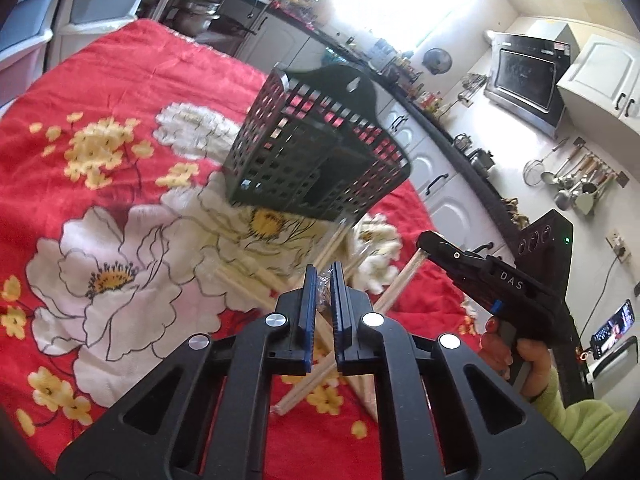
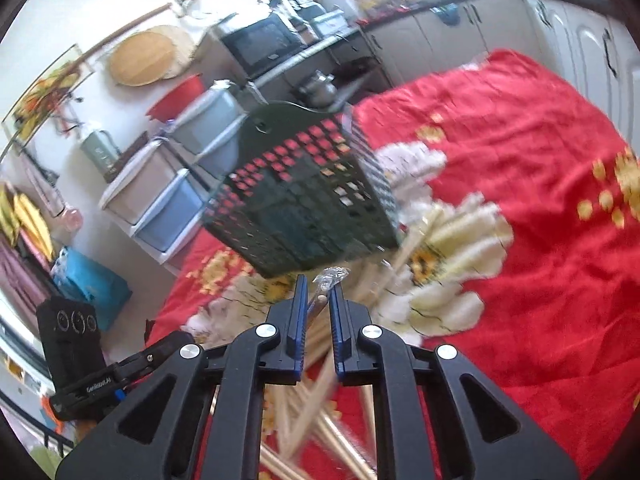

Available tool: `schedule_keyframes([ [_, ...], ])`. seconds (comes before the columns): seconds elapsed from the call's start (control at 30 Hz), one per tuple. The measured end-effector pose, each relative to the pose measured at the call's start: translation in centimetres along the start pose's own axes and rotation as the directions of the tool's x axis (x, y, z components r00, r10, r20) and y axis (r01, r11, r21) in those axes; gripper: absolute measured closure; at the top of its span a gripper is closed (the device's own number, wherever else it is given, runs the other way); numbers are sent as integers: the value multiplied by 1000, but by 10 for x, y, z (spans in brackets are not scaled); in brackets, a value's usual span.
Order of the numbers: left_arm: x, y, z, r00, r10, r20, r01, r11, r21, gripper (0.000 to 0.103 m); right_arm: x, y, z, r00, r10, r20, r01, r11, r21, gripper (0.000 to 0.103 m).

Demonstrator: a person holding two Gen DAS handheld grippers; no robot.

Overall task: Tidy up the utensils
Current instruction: 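Close the right gripper on a wrapped chopstick while the left gripper closes on another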

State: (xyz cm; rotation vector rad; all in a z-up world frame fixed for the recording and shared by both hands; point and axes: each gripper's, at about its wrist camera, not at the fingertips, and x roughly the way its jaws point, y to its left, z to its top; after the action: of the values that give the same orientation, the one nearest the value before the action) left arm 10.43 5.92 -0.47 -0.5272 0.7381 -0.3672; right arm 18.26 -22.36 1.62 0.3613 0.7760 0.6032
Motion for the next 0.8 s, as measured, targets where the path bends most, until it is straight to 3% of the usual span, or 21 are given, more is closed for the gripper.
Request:
schedule_keyframes([
  [0.4,-29,-44,33,997,-47,69,39,993,109,101,-29,46,23,991,124,49,-117,985,-126,96],
  [0.8,-38,-84,59,983,-139,118,115,974,193,101,-57,65,42,982,157,109,-134,971,-199,97],
])
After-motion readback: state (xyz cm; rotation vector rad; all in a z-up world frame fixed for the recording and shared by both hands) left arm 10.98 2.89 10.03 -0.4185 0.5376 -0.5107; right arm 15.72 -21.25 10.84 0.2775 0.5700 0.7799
